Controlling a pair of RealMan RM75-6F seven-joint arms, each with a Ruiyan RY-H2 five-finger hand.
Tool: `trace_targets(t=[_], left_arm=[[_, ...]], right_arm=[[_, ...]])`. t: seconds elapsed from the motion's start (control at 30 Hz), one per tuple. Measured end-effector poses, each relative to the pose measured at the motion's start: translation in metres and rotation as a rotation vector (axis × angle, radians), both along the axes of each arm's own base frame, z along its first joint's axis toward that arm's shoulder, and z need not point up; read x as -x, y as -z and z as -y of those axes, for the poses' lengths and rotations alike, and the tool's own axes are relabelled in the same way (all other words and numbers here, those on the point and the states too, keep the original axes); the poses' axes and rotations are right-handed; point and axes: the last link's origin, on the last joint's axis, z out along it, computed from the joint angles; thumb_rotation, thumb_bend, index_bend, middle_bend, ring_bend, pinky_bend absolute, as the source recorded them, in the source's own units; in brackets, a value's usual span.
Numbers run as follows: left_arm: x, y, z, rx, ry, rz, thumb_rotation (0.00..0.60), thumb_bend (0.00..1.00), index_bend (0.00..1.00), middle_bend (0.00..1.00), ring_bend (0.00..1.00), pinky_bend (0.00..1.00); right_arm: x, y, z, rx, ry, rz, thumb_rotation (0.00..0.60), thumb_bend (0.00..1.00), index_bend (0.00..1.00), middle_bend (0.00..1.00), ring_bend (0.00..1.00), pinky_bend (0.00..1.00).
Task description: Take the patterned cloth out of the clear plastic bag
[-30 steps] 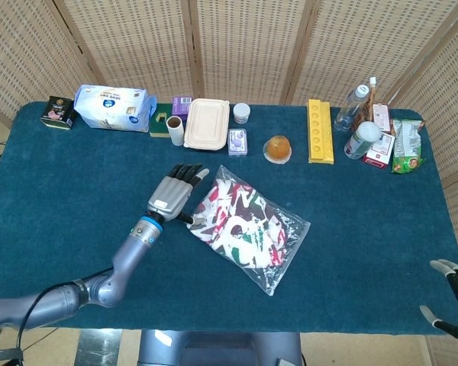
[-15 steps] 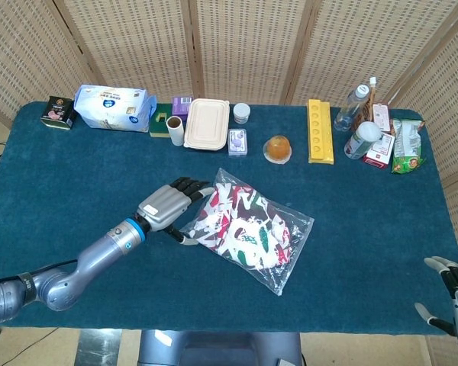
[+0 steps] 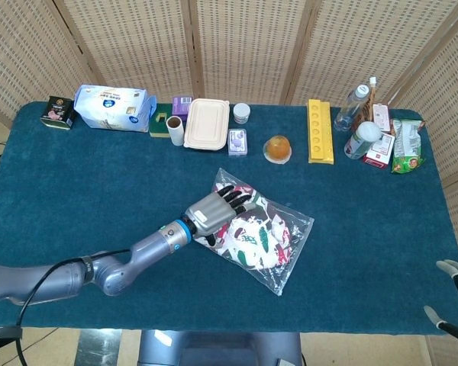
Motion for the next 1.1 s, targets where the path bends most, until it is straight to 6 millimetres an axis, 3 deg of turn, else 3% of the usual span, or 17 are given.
trace_targets(t=[0.53,0.6,0.67,0.73,0.8,0.93,1.1], left_arm=[[-0.044,0.056,-0.011,0.053,-0.051,-0.053,0.596,0.04,0.01,0.00,0.00,0.02],[-0.046,0.062,-0.012,0.065,-0.058,-0.083,0.596,0.05,0.12,0.02,0.01,0.04],[-0.045,0.067,-0.012,0.073,-0.070,-0.106,0.597,0.10,0.31,0.14,0.10,0.15],[-0.043,0.072,-0.013,0.066,-0.081,-0.125,0.598,0.19,0.51,0.33,0.28,0.33],[-0.041,0.072,-0.015,0.044,-0.086,-0.120,0.600,0.25,0.61,0.44,0.38,0.45],[-0.038,0.068,-0.017,-0.019,-0.091,-0.064,0.600,0.32,0.76,0.59,0.55,0.60],[-0.028,0.061,-0.014,-0.071,-0.069,0.045,0.600,0.35,0.82,0.66,0.63,0.67]], right_arm=[[0.006,-0.008,-0.005,0.031,0.029,-0.002,0.594,0.21,0.22,0.24,0.24,0.18],[0.006,-0.008,-0.006,0.034,0.031,-0.001,0.594,0.21,0.22,0.24,0.24,0.18],[0.005,-0.008,-0.006,0.036,0.030,0.000,0.594,0.21,0.22,0.24,0.24,0.18],[0.005,-0.008,-0.007,0.037,0.029,0.001,0.594,0.21,0.22,0.24,0.24,0.18],[0.005,-0.008,-0.007,0.039,0.025,0.001,0.595,0.21,0.22,0.24,0.24,0.18],[0.002,-0.007,-0.005,0.034,0.014,0.003,0.595,0.21,0.22,0.24,0.24,0.18],[-0.002,-0.004,-0.003,0.022,-0.004,0.005,0.595,0.21,0.22,0.24,0.24,0.18]])
